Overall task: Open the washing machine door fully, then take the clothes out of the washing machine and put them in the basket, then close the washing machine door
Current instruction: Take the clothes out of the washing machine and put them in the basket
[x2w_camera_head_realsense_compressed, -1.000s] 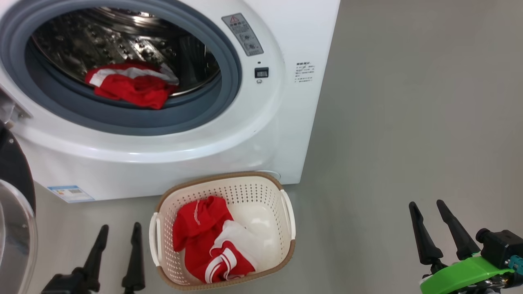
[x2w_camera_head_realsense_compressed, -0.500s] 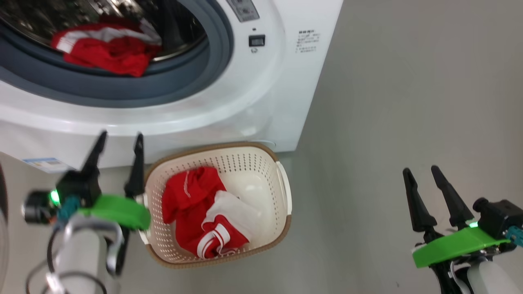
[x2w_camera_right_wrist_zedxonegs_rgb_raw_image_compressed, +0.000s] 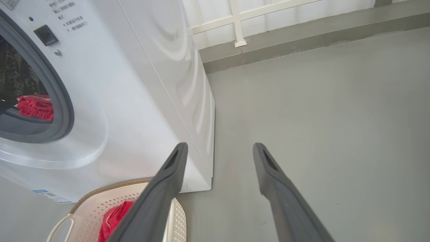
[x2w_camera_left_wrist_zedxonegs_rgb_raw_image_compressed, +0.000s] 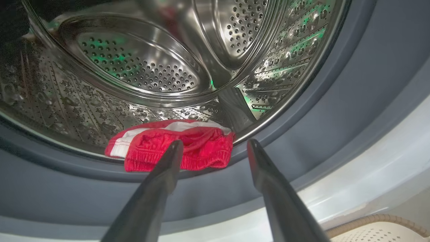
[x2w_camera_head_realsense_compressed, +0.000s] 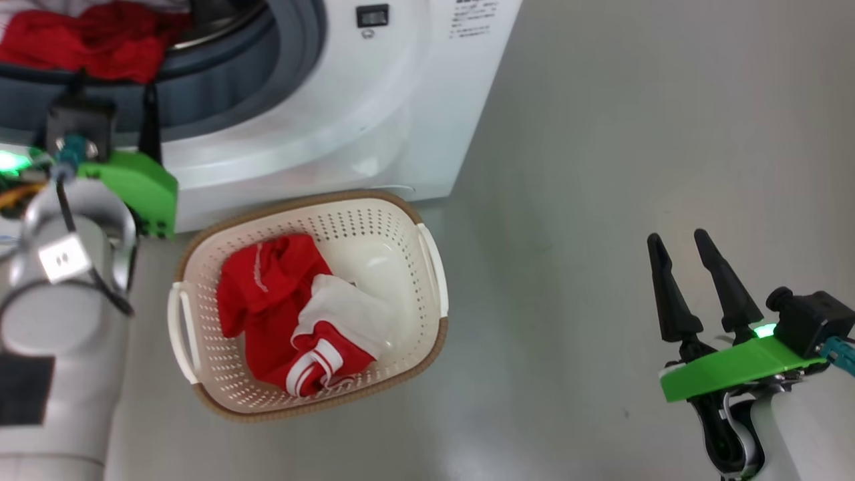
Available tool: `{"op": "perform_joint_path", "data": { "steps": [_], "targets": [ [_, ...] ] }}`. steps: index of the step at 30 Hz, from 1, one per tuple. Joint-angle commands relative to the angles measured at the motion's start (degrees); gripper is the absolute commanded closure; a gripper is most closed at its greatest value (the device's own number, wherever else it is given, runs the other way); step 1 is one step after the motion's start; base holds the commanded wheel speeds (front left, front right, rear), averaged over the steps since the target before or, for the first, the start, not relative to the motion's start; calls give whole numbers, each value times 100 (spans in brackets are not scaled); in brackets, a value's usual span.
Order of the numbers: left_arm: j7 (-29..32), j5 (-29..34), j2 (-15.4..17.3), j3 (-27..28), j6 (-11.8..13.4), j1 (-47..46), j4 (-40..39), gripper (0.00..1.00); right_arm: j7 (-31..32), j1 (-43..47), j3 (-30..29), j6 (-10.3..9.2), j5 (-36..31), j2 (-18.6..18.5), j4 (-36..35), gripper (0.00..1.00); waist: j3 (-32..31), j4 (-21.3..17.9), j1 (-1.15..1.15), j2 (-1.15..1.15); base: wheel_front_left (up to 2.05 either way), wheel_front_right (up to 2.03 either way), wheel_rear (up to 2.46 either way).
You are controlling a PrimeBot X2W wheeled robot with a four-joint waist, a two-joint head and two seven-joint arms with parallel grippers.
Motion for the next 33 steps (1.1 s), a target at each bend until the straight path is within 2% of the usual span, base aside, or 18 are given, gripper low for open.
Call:
{"op": "perform_joint_path", "data": {
  "steps": [1, 18, 30, 32, 33],
  "targets": [
    [35, 155, 364, 43, 103, -346, 123, 0, -36, -106, 148, 37, 69, 4, -140, 0, 207, -167, 0, 0, 0, 0, 0],
    [452, 943, 1008, -718, 408, -2011, 1849, 0, -36, -459, 274, 37, 118, 128, -177, 0, 749, -476, 0, 0, 0, 0, 0],
    [610, 1026, 1225, -946, 581, -2320, 2181, 0, -36, -502, 307, 37, 102, 160, -225, 0, 921, -568, 0, 0, 0, 0, 0],
    [612, 995, 1225, -950, 598, -2326, 2203, 51, -36, -509, 307, 37, 102, 158, -221, 0, 920, -566, 0, 0, 0, 0, 0],
    [613, 974, 1224, -946, 610, -2327, 2213, 66, -36, -512, 307, 37, 101, 156, -218, 0, 917, -563, 0, 0, 0, 0, 0]
  ]
}}
